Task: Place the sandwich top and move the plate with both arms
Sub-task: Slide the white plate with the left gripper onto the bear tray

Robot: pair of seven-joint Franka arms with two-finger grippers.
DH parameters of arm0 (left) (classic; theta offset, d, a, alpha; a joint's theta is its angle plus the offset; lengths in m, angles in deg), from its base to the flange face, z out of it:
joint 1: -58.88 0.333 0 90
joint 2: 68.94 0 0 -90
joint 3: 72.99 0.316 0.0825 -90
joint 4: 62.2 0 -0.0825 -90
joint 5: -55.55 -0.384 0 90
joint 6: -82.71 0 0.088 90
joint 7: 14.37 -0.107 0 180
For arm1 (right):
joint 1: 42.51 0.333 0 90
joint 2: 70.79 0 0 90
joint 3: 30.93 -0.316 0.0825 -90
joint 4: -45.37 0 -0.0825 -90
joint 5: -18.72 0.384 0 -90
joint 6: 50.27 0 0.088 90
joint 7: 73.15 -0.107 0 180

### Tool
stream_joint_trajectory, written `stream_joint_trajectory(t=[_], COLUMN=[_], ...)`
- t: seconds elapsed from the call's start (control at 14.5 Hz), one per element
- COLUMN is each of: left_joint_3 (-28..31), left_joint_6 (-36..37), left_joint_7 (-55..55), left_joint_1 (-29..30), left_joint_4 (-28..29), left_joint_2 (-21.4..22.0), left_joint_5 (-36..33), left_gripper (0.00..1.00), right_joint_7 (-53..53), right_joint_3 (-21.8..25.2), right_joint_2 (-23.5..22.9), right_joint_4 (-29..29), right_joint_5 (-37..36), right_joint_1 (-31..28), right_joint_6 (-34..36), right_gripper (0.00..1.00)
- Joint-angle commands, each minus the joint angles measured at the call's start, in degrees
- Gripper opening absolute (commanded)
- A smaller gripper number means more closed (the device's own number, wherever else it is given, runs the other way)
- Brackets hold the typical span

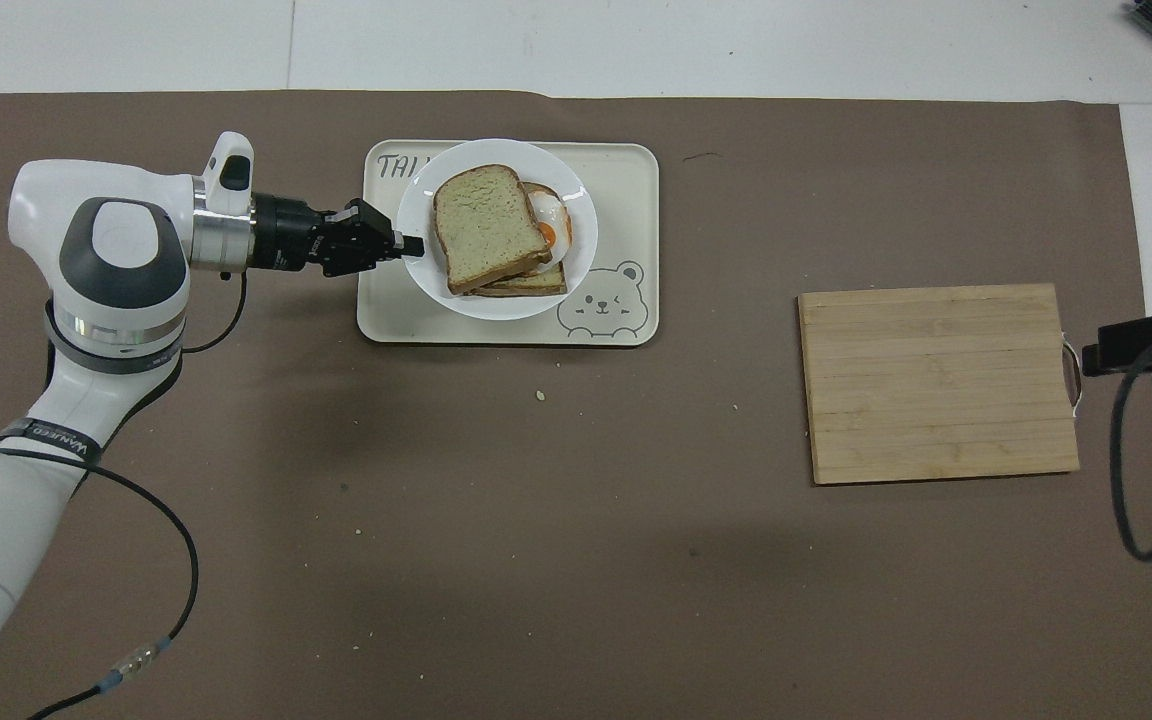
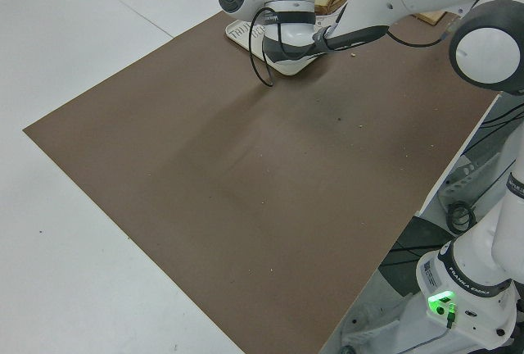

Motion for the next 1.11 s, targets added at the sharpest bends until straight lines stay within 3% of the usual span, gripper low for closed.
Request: stream_joint_trajectory(t=[0.0, 0.14, 0.41, 0.69, 0.76, 0.83, 1.04], left_joint_3=[-1.24, -1.42, -1.33, -1.33, -1.16, -0.9, -0.72], left_joint_6=[-1.71, -4.51, -4.7, -6.54, -6.81, -6.81, -6.11], left_joint_7=[0.92, 1.01, 0.92, 0.74, 1.09, 1.27, 0.92], left_joint_1=[0.67, 0.14, -0.38, -1.0, -1.09, -1.61, -0.39], left_joint_4=[-7.32, -9.27, -9.01, -4.27, -3.82, -3.73, -3.91], left_joint_2=[-6.28, -8.32, -8.06, -6.39, -6.21, -6.04, -5.86], left_joint_5=[0.88, 0.62, -2.1, -4.04, -4.13, -4.04, -4.04], left_gripper=[0.0, 0.0, 0.0, 0.0, 0.69, 1.0, 1.0], right_joint_7=[1.08, 1.08, 1.08, 1.08, 1.08, 1.08, 1.08], right_joint_3=[-0.19, -0.19, -0.19, -0.19, -0.19, -0.19, -0.19], right_joint_2=[1.18, 1.18, 1.18, 1.18, 1.18, 1.18, 1.36], right_joint_4=[-1.56, -1.56, -1.56, -1.64, -1.73, -1.65, -2.61], right_joint_5=[-1.07, -1.07, -1.07, -1.07, -1.07, -1.07, -1.16], right_joint_1=[-0.19, -0.19, -0.1, -0.1, -0.19, -0.19, -0.01], right_joint_6=[-1.02, -1.02, -1.02, -1.02, -1.02, -1.1, -2.07], right_gripper=[1.0, 1.0, 1.0, 1.0, 1.0, 1.0, 1.0])
